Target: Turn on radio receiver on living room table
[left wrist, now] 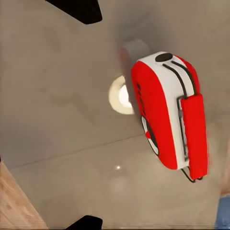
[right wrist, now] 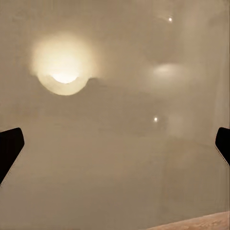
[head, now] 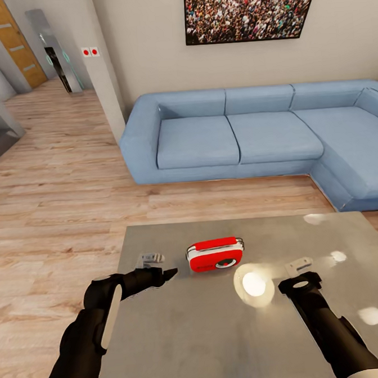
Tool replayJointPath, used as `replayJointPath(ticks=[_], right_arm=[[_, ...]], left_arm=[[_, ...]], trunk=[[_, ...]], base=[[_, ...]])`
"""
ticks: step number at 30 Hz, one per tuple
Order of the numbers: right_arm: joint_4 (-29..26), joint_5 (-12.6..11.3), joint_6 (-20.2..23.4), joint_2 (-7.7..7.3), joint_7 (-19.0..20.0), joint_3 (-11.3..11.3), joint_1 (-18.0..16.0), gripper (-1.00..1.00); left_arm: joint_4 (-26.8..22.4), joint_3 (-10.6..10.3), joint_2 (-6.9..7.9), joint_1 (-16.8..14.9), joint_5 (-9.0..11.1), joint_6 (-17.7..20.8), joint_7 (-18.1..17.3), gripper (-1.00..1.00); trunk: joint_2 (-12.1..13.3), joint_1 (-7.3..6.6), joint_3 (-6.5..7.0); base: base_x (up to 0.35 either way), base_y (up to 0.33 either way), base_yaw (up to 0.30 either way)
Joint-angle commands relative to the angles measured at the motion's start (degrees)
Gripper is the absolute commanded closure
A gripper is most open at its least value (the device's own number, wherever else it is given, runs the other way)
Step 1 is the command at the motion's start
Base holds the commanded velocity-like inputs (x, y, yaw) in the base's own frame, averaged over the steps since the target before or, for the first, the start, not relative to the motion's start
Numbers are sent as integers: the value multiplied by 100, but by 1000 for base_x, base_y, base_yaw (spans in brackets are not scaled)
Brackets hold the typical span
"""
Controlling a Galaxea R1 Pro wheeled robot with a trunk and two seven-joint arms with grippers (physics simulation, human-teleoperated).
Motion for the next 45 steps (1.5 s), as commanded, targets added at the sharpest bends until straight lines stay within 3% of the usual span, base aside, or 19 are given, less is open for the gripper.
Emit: replayJointPath(ticks=[1,45], right_arm=[[0,0,0,-8,0,-5,0,-100],[0,-9,0,-16,0,-18,0,-100]], left_arm=[[3,2,0,0,-6,-8,-53,-100],[47,4,0,0,-39,-22,-17,-100]], trunk=[[0,0,0],[0,0,0]], base=[[316,0,0],[26,0,0]])
